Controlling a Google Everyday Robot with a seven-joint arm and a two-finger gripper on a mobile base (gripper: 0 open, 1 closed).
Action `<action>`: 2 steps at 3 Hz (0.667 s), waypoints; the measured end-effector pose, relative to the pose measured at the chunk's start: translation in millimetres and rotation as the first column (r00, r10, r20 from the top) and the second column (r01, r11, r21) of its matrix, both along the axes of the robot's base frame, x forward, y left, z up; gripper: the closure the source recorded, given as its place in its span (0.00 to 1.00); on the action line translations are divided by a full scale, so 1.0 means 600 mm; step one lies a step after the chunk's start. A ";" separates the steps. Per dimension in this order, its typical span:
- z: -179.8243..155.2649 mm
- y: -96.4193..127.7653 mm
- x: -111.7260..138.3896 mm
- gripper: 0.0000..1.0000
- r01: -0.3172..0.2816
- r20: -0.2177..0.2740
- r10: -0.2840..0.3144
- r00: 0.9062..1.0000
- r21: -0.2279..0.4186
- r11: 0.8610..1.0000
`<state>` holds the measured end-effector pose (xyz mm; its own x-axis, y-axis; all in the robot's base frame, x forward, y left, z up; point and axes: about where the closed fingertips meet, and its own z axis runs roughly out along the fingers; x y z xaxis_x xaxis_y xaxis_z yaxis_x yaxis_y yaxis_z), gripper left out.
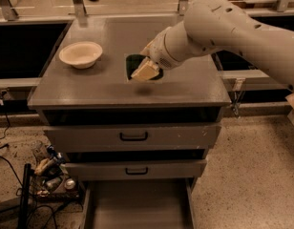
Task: Pick sponge from bottom drawer and place on counter
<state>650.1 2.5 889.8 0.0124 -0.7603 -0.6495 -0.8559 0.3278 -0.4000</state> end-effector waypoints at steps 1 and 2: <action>0.000 0.000 0.000 1.00 0.000 0.000 0.000 1.000 0.000 1.000; -0.008 0.007 0.003 1.00 -0.015 -0.018 0.015 1.000 0.000 1.000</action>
Offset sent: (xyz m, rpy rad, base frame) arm 0.0051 0.0059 -0.0121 0.0009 0.0427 0.0276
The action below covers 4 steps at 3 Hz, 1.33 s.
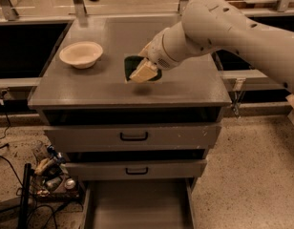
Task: Pick sponge from bottom drawer and place on counter
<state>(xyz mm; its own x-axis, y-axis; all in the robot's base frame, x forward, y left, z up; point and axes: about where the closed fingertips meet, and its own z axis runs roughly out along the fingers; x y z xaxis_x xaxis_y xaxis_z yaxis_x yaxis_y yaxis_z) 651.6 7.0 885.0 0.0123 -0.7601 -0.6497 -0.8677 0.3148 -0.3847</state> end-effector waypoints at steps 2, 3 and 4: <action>-0.051 0.033 0.005 1.00 -0.044 -0.068 0.045 0.997 0.009 0.999; -0.051 0.033 0.005 1.00 -0.044 -0.068 0.045 0.997 0.009 0.999; -0.051 0.033 0.005 0.83 -0.044 -0.068 0.045 0.997 0.009 0.999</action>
Offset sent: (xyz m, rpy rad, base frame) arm 0.0010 0.0113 -0.0156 0.0046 0.0360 0.0271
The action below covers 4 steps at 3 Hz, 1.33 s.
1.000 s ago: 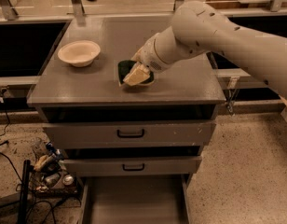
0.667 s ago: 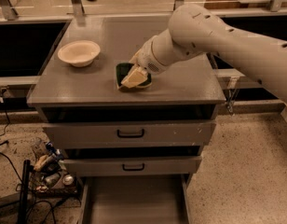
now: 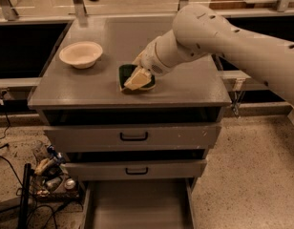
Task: Pick sponge from bottom drawer and place on counter
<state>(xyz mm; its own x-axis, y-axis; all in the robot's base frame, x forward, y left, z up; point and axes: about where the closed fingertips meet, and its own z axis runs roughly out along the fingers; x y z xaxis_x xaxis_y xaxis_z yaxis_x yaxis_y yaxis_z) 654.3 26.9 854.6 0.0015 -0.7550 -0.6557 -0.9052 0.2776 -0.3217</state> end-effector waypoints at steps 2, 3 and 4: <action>0.000 0.000 0.000 0.37 0.000 0.000 0.000 1.000 0.000 1.000; 0.000 0.000 0.000 0.14 0.000 0.000 0.000 1.000 0.000 1.000; 0.000 0.000 0.000 0.00 0.000 0.000 0.000 1.000 0.000 1.000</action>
Offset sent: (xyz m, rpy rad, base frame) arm 0.0000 0.0000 0.0000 0.0000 0.0000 0.0000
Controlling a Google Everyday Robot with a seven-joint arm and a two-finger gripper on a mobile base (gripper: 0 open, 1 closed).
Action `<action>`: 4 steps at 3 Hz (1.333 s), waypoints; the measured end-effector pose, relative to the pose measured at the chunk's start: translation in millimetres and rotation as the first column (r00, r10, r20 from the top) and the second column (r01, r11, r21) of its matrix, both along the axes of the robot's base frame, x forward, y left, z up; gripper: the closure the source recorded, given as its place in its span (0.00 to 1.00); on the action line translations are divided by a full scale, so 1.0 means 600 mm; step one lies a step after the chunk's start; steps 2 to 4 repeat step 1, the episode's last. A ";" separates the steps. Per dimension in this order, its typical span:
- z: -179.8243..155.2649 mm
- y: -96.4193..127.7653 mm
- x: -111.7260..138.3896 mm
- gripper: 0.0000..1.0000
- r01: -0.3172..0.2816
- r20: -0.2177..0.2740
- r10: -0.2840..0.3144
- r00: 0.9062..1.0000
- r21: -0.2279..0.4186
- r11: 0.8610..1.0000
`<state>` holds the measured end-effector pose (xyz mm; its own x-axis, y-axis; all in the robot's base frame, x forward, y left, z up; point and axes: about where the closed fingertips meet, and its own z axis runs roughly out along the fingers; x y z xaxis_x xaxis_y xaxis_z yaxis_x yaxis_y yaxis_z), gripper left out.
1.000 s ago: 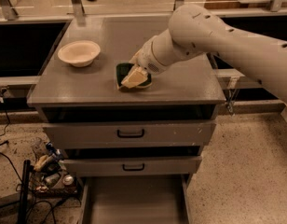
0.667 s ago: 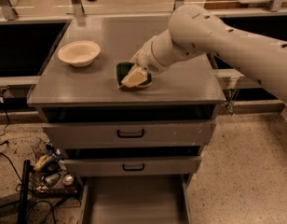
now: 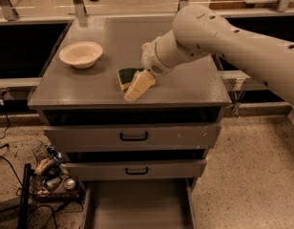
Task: Pick sponge from bottom drawer and place on counter
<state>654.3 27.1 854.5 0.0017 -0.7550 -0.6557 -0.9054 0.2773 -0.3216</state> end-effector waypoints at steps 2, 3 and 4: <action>0.000 0.000 0.000 0.00 0.000 0.000 0.000 1.000 0.000 1.000; 0.000 0.000 0.000 0.00 0.000 0.000 0.000 1.000 0.000 1.000; 0.000 0.000 0.000 0.00 0.000 0.000 0.000 1.000 0.000 1.000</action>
Offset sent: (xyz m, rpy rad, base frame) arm 0.0000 0.0000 0.0000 0.0000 0.0000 0.0000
